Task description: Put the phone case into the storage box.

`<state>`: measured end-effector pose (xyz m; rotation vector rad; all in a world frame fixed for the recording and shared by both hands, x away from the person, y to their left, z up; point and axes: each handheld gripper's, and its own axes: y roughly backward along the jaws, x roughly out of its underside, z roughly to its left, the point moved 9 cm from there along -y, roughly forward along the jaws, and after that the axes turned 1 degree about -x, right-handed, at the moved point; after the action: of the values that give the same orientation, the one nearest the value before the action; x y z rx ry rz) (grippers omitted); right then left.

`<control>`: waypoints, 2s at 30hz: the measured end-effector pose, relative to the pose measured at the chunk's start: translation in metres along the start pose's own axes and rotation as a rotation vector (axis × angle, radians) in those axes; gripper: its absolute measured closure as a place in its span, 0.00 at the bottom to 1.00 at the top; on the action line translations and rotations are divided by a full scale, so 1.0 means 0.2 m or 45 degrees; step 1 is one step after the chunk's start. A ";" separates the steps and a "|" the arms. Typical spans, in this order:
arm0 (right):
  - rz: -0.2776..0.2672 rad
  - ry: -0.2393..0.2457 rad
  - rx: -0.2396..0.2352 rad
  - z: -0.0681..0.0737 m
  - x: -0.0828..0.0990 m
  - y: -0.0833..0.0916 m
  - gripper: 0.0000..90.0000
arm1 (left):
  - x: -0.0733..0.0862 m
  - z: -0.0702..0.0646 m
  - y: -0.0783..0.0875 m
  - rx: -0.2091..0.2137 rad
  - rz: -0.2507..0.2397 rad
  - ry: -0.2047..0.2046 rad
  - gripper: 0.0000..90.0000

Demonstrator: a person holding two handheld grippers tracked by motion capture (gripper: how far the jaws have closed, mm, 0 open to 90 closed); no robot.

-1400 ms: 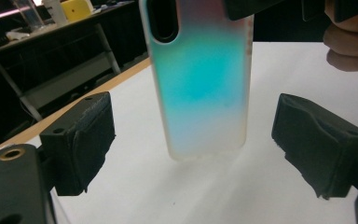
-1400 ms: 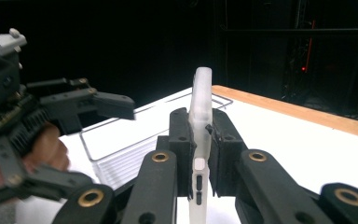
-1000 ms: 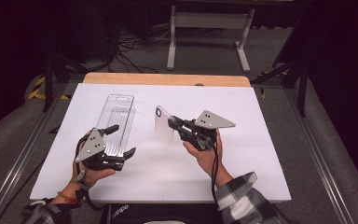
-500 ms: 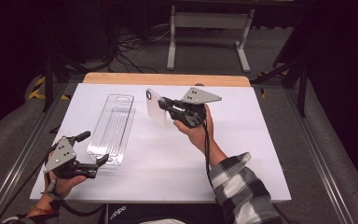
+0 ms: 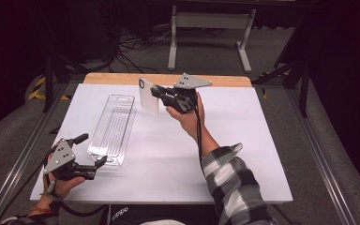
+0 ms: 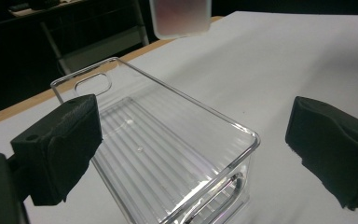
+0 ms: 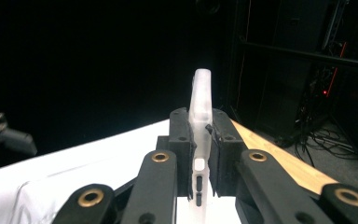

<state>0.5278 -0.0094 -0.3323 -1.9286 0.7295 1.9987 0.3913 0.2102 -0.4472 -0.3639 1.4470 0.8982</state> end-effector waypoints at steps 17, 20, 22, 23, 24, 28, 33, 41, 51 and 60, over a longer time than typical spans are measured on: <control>-0.043 0.004 -0.049 -0.02 -0.12 -0.29 0.91 | 0.01 -0.05 -0.02 0.036 0.001 -0.027 0.04; -0.043 0.004 -0.065 -0.01 -0.12 -0.34 0.91 | 0.01 -0.05 -0.02 0.044 -0.007 0.003 0.04; -0.043 -0.002 -0.074 -0.01 -0.12 -0.36 0.91 | 0.01 -0.05 -0.02 0.031 -0.014 -0.006 0.04; -0.040 -0.010 -0.081 0.00 -0.12 -0.40 0.91 | 0.01 -0.05 -0.01 0.035 -0.006 -0.020 0.04; -0.040 -0.010 -0.081 0.00 -0.12 -0.40 0.91 | 0.01 -0.05 -0.01 0.035 -0.006 -0.020 0.04; -0.015 -0.010 -0.079 -0.01 -0.09 -0.49 0.91 | 0.01 -0.05 -0.01 0.052 -0.002 -0.028 0.04; 0.010 -0.036 -0.074 -0.03 -0.04 -0.59 0.91 | 0.00 -0.06 -0.01 0.061 -0.010 -0.020 0.04; 0.076 -0.045 -0.063 -0.04 0.05 -0.71 0.91 | 0.01 -0.07 -0.02 0.080 -0.008 -0.019 0.04; 0.187 -0.074 -0.027 -0.10 0.22 -0.77 0.90 | 0.02 -0.09 -0.03 0.104 0.019 -0.032 0.05; 0.196 -0.144 0.003 -0.15 0.29 -0.76 0.86 | 0.02 -0.08 -0.04 0.086 0.022 -0.027 0.05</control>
<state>0.6280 0.0924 -0.4145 -1.7901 0.8741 2.1755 0.3853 0.1951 -0.4557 -0.2914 1.4589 0.8621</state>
